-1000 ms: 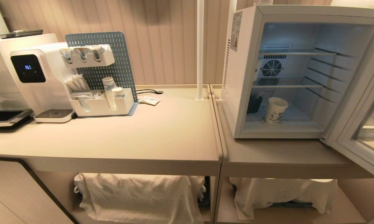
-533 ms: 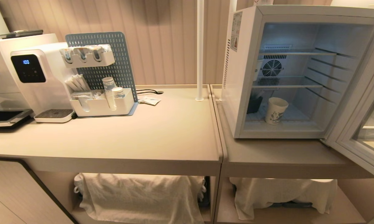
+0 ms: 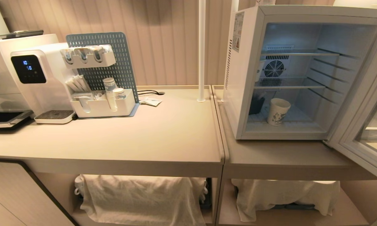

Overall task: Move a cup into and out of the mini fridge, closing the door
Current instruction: Put the yoghurt in the freezer

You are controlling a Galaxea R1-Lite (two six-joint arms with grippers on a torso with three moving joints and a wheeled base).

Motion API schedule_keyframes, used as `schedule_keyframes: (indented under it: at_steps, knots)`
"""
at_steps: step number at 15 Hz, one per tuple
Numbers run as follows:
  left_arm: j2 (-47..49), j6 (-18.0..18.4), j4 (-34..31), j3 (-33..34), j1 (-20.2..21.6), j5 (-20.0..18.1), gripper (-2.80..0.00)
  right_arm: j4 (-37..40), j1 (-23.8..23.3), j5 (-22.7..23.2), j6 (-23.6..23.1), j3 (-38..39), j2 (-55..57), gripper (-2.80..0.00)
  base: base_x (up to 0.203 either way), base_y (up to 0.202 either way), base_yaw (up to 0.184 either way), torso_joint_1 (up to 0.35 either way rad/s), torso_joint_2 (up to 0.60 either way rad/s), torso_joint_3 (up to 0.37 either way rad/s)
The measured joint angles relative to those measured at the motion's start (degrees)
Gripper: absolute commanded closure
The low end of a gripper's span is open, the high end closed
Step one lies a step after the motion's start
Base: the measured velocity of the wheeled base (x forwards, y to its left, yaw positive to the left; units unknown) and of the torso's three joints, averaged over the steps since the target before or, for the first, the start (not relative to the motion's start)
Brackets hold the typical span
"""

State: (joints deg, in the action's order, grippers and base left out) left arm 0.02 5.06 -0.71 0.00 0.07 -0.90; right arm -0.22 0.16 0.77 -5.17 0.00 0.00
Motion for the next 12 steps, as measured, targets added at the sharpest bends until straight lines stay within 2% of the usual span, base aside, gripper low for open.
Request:
schedule_keyframes:
  at_steps: [12]
  knots:
    - [0.0, 0.01, -0.02, 0.0, 0.0, -0.43, 0.0, -0.05, 0.0, 0.15, -0.48, 0.0, 0.0, 0.0, 0.0, 0.0, 0.0, 0.151, -0.3, -0.152]
